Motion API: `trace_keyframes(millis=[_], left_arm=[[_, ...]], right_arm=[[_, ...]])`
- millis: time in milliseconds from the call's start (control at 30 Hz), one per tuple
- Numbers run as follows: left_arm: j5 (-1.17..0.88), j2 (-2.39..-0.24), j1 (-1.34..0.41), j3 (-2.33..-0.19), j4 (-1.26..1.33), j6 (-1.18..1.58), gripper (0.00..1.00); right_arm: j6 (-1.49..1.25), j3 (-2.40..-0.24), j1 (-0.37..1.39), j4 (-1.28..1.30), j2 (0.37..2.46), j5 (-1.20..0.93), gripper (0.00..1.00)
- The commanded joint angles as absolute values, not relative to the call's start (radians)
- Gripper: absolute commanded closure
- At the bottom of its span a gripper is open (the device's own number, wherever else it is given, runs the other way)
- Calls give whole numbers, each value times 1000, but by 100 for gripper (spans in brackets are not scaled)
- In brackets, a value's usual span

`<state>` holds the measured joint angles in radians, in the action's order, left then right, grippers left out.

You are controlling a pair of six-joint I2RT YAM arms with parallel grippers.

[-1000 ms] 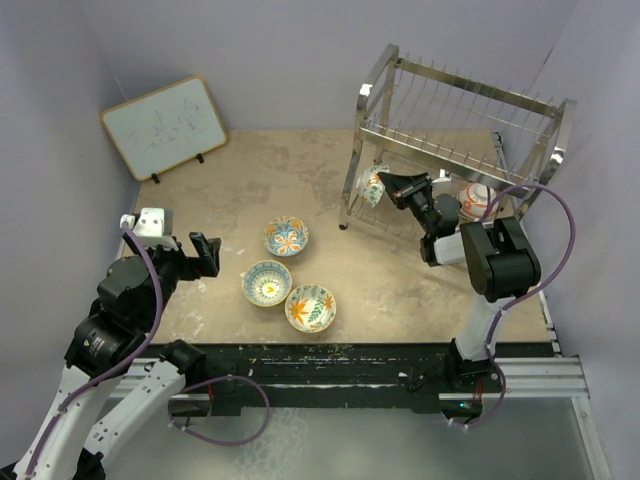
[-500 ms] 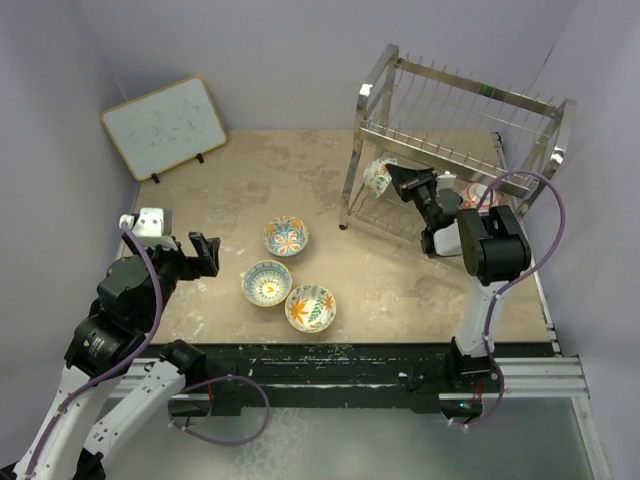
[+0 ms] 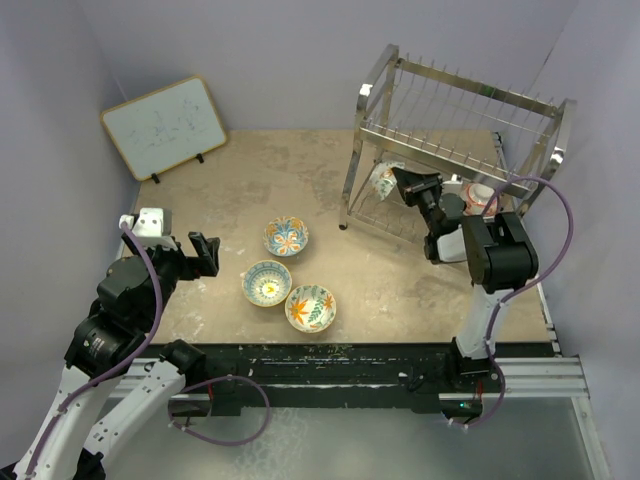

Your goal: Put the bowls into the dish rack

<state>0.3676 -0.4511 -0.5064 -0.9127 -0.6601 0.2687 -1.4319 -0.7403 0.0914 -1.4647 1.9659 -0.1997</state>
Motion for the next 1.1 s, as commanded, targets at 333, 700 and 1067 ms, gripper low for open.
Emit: trace_keyframes(millis=[333, 700, 1067], left_arm=[[374, -441, -511, -921, -613, 254, 1], [367, -446, -511, -915, -606, 256, 1], [361, -451, -512, -911, -600, 261, 1]], right_arm=[[-1337, -701, 66, -1278, 1813, -67, 66], [-1250, -712, 65, -1164, 1756, -32, 62], [-1132, -739, 118, -1044, 1684, 13, 54]])
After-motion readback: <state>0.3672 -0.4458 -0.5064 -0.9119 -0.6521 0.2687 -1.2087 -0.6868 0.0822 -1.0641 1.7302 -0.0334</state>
